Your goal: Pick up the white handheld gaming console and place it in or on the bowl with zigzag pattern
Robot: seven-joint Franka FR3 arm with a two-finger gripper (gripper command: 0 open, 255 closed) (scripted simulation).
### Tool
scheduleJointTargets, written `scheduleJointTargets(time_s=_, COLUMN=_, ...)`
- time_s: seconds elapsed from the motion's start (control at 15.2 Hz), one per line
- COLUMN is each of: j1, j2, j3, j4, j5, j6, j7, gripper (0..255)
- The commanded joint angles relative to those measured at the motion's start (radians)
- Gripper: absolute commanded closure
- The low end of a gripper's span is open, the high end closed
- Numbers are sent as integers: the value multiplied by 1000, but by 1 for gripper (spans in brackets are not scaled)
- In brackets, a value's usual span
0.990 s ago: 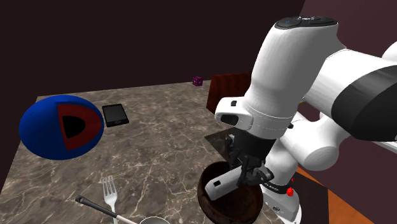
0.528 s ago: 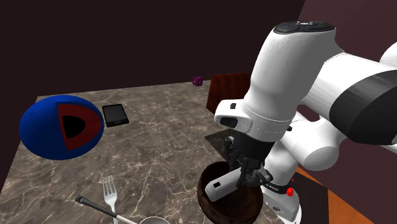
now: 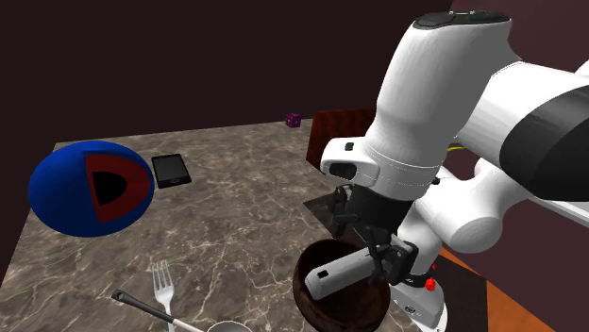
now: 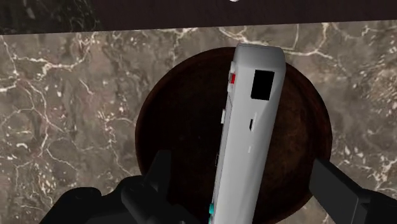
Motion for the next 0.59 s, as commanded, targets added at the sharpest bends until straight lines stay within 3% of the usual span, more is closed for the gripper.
scheduleJointTargets(time_s=0.0, j1=-11, j2=3, j3=-20, j4=59, j5=-21, j6=-55, j7=1, gripper=0)
scheduleJointTargets(time_s=0.53, j1=-15, j2=7, j3=-28, j4=87, j5=-29, j6=-79, j7=2, gripper=0)
